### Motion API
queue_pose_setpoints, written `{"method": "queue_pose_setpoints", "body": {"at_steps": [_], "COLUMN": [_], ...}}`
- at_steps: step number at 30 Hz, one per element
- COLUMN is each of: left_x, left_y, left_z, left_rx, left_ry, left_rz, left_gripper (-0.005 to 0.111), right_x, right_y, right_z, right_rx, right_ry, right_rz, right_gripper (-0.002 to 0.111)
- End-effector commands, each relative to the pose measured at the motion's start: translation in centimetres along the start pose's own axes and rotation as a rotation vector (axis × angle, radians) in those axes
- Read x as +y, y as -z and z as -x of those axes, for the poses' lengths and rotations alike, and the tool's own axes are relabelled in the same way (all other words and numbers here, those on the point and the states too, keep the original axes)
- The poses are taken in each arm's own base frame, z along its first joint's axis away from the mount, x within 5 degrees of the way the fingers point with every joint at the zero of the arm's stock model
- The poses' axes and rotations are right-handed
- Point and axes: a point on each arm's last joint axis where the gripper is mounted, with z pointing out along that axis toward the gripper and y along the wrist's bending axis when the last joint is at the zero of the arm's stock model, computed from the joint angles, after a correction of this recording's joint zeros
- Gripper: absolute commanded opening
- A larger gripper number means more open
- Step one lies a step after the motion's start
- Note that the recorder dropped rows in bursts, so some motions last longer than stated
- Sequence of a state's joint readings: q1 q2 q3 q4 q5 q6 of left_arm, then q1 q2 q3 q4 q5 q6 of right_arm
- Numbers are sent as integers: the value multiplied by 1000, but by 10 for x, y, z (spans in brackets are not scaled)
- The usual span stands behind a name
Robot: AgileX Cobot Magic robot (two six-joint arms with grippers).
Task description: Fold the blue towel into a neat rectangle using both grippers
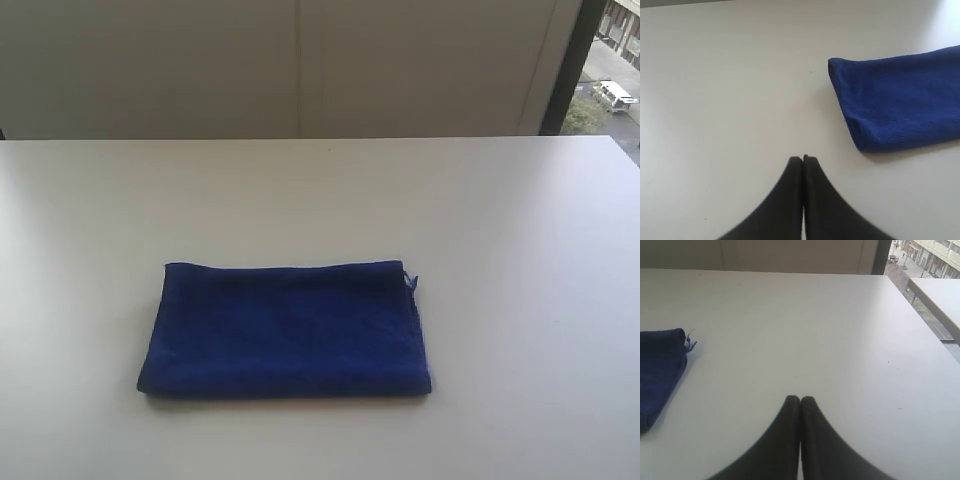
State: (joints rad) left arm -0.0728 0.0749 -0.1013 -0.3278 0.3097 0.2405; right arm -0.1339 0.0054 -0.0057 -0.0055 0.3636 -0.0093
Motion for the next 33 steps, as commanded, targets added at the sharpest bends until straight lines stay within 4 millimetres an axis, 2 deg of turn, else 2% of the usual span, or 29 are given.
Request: {"method": "queue_pose_setpoints", "body": {"at_steps": [1, 5, 19, 33], "left_x": [0, 0, 4, 14], "left_y": [-3, -8, -8, -7], "left_z": [-16, -29, -23, -25], "left_rx": [-7, 29, -41, -17], "left_ry": [5, 12, -70, 25], "left_rz": [-3, -4, 43, 149], "left_gripper": [0, 0, 0, 0], "right_x": [-1, -1, -1, -1], "right_y": [0, 0, 0, 0], "right_z": [0, 0, 0, 0], "right_rx": [-15, -15, -15, -15], "right_ry": [11, 11, 11, 11], "right_rz": [-9, -9, -9, -9], "right_gripper": [0, 0, 0, 0]}}
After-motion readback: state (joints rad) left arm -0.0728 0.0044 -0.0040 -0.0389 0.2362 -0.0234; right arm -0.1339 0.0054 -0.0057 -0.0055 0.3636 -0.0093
